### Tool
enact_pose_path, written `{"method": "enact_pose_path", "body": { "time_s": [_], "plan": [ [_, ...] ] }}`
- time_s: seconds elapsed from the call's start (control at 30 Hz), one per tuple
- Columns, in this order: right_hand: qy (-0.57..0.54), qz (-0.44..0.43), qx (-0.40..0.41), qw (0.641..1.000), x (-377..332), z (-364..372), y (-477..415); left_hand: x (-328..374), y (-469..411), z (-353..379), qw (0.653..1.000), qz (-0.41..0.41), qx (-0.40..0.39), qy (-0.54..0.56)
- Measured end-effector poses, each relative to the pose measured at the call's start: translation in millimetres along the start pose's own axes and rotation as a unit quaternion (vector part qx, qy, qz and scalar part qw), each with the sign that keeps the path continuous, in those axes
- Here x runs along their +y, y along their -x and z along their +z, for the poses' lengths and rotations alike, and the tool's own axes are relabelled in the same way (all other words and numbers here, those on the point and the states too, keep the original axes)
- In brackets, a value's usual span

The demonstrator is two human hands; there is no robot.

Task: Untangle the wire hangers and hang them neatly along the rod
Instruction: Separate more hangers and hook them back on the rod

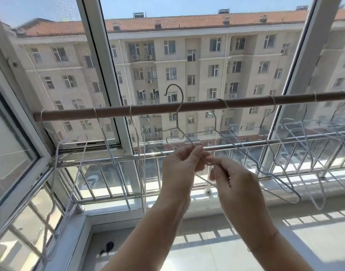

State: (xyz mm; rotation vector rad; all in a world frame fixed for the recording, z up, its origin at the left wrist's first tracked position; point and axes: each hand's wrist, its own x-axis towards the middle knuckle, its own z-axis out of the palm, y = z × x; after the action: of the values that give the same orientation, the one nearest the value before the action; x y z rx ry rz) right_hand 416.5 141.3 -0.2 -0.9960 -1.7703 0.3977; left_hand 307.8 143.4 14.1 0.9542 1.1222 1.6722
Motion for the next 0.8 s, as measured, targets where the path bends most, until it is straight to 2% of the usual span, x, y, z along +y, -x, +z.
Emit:
{"method": "enact_pose_path", "body": {
  "time_s": [0.17, 0.5, 0.6, 0.67, 0.73, 0.8],
  "plan": [
    [-0.024, 0.004, -0.079, 0.997, -7.5, 20.7, -5.0, 1.9, -8.3, -21.7, 0.999, -0.026, 0.035, 0.013],
    [-0.026, 0.012, -0.126, 0.992, -6.2, 45.7, 1.6, -10.2, -13.5, -46.5, 0.995, -0.065, 0.080, 0.011],
    [0.011, 0.014, -0.124, 0.992, -2.1, 42.0, 0.2, -11.9, -14.9, -49.0, 0.993, -0.052, 0.102, -0.035],
    [0.031, 0.006, -0.091, 0.995, 4.2, 30.7, -7.2, -10.8, -15.0, -49.7, 0.984, -0.013, 0.142, -0.107],
    [0.045, 0.000, -0.039, 0.998, 12.9, 12.3, -19.6, -3.3, -11.8, -46.0, 0.964, 0.079, 0.176, -0.183],
    [0.075, 0.002, 0.010, 0.997, 24.7, -6.6, -33.8, 6.5, -8.3, -35.4, 0.949, 0.171, 0.156, -0.216]
  ]
}}
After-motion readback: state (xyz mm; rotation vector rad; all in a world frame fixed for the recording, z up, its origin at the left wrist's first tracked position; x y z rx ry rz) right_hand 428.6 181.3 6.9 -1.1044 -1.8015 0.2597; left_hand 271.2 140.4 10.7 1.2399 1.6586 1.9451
